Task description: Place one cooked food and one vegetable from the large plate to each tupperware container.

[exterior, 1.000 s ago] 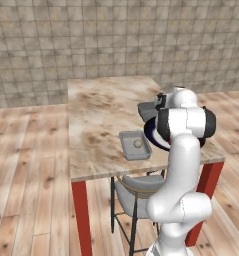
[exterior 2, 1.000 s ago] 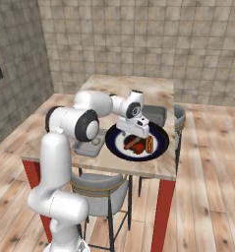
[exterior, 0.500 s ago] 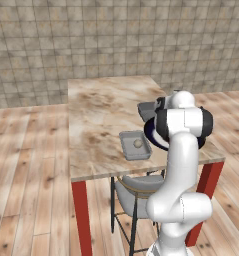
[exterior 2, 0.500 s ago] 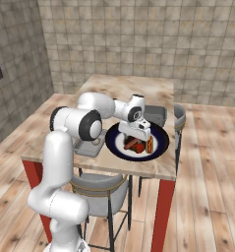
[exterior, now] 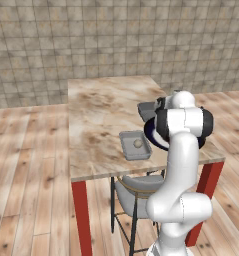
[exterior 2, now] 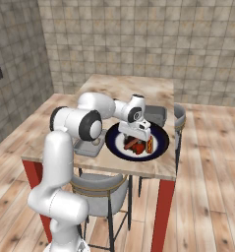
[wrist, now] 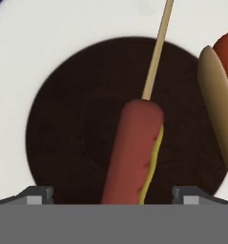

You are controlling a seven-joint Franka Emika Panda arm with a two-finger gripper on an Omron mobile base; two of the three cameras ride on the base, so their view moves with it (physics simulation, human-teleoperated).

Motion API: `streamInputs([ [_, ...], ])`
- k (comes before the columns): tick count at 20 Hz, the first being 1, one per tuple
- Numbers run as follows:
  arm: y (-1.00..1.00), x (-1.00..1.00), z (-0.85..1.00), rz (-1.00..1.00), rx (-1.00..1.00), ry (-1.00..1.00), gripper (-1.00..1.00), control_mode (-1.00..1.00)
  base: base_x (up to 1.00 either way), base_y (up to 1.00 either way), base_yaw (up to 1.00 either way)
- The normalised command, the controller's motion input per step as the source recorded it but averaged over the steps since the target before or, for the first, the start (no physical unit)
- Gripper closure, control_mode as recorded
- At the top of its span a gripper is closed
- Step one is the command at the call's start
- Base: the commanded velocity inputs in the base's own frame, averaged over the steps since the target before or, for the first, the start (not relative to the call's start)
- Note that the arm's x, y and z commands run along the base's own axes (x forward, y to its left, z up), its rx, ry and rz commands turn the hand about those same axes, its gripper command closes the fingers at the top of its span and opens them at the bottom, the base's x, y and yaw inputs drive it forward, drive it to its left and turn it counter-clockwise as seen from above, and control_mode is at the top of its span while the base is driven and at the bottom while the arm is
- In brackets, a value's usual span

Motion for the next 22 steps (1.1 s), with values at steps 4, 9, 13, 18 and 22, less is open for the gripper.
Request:
streamInputs([
  [4, 0.00, 0.00, -0.13, 0.03, 0.00, 0.00, 1.00, -1.00, 0.00, 0.00, 0.00],
  [9, 0.00, 0.00, -0.17, 0.01, 0.01, -0.03, 1.00, -1.00, 0.00, 0.00, 0.00],
  [13, 0.00, 0.00, -0.06, 0.00, 0.00, -0.04, 1.00, -1.00, 0.00, 0.00, 0.00],
  [18, 0.10, -0.15, 0.29, 0.02, -0.01, -0.04, 1.00, -1.00, 0.00, 0.00, 0.00],
  [22, 0.54, -0.54, 0.60, 0.17, 0.00, -0.06, 1.00, -1.00, 0.00, 0.00, 0.00],
])
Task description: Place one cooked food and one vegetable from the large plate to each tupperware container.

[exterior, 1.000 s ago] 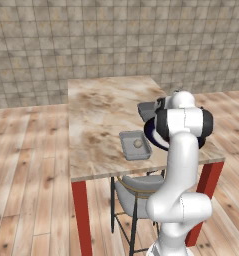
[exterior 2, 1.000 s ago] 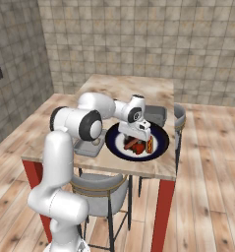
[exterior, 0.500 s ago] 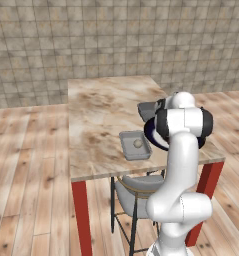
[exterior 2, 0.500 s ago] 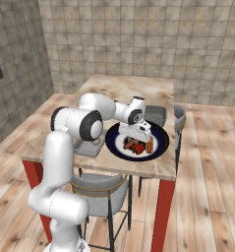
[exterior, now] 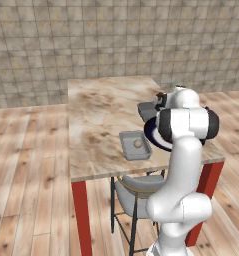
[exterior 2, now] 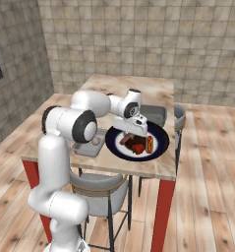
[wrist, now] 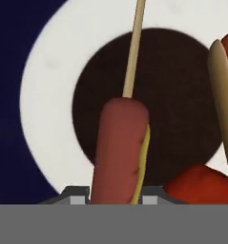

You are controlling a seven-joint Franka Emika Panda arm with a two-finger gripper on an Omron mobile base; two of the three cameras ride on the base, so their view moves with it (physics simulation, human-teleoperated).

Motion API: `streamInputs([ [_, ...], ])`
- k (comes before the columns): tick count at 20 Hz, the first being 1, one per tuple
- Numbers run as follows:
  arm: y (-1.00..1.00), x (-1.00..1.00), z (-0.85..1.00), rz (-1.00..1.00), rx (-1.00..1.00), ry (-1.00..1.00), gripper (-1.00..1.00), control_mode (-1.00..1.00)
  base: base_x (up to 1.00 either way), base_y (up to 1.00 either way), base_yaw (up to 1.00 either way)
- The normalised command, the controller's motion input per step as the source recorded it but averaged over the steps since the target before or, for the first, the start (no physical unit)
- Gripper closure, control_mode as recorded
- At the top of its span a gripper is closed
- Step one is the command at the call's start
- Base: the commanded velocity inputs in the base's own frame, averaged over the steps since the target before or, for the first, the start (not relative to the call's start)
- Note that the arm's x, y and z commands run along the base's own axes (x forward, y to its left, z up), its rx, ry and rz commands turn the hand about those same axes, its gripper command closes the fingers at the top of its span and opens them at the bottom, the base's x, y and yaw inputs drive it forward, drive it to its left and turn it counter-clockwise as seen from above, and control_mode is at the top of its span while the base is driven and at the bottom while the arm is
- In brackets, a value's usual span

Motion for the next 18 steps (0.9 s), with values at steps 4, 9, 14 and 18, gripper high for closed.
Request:
streamInputs([
  [4, 0.96, -0.60, 0.59, 0.29, -0.02, -0.04, 1.00, -1.00, 0.00, 0.00, 0.00],
  [9, 1.00, -0.41, 0.44, 0.29, -0.02, 0.00, 1.00, -1.00, 0.00, 0.00, 0.00],
  [14, 1.00, -0.09, 0.18, 0.17, -0.02, 0.00, 1.00, -1.00, 0.00, 0.00, 0.00],
  [18, 0.64, 0.11, -0.01, -0.06, -0.01, 0.00, 1.00, -1.00, 0.00, 0.00, 0.00],
])
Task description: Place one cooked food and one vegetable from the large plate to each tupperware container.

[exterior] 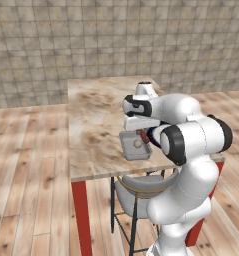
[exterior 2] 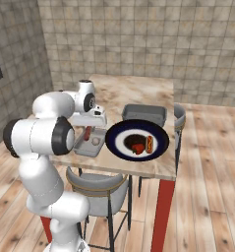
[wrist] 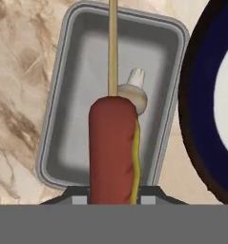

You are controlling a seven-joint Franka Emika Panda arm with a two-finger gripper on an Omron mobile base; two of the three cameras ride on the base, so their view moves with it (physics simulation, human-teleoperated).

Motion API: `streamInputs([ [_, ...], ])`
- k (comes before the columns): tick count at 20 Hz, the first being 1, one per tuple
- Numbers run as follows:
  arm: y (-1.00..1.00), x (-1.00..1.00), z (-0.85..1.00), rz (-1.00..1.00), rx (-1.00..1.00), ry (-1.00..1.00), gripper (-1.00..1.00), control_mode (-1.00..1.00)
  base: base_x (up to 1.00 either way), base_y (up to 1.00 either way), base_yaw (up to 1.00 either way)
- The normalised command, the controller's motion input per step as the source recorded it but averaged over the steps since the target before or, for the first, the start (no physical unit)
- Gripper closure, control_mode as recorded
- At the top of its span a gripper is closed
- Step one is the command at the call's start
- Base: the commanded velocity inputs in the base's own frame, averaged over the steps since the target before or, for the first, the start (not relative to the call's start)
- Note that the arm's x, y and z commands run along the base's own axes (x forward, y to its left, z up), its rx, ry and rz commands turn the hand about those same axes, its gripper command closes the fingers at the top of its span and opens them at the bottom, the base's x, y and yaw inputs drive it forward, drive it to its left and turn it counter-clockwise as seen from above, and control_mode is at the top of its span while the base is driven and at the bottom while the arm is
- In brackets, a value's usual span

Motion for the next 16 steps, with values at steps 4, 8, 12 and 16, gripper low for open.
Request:
streamInputs([
  [4, 0.05, 0.06, -0.21, -0.24, 0.00, 0.00, 1.00, -1.00, 0.00, 0.00, 0.00],
  [8, 0.00, 0.14, -0.26, -0.30, 0.00, -0.02, 1.00, -1.00, 0.00, 0.00, 0.00],
  [12, 0.03, 0.10, -0.25, -0.31, 0.00, -0.09, 1.00, -1.00, 0.00, 0.00, 0.00],
  [16, 0.03, 0.08, -0.06, -0.17, -0.04, -0.21, 1.00, -1.00, 0.00, 0.00, 0.00],
])
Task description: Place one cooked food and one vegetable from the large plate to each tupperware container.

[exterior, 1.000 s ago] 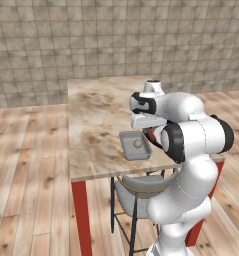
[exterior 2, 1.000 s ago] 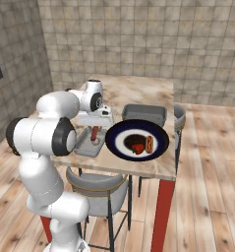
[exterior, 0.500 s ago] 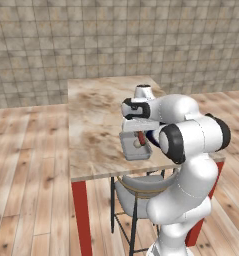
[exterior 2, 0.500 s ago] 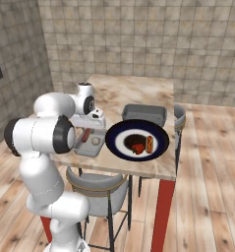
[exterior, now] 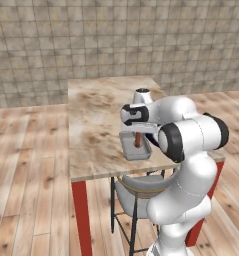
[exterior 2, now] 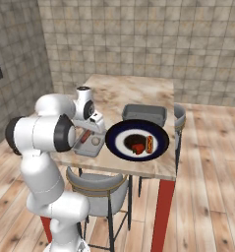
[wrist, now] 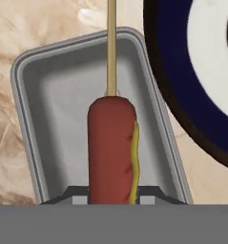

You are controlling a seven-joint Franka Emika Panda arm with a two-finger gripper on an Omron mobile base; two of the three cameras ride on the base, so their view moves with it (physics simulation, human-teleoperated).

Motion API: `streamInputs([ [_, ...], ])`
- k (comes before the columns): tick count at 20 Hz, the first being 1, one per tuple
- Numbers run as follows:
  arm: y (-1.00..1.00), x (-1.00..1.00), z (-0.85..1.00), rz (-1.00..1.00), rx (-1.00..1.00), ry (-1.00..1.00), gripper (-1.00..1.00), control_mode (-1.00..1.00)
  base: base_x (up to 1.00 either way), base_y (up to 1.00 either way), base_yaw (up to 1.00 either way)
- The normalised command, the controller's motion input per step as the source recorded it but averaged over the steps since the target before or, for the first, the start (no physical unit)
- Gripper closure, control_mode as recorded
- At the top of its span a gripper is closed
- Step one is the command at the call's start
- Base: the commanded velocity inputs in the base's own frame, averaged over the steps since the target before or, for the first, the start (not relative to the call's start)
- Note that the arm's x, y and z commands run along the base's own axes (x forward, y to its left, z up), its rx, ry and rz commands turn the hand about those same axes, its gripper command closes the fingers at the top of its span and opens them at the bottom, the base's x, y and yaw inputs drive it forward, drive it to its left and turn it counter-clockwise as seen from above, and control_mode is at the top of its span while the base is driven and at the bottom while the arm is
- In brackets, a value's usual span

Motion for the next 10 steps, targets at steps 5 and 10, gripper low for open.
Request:
streamInputs([
  [5, 0.00, 0.07, 0.00, 0.00, -0.08, -0.24, 1.00, -1.00, 0.00, 0.00, 0.00],
  [10, 0.00, 0.10, -0.02, 0.00, -0.01, -0.18, 1.00, -1.00, 0.00, 0.00, 0.00],
])
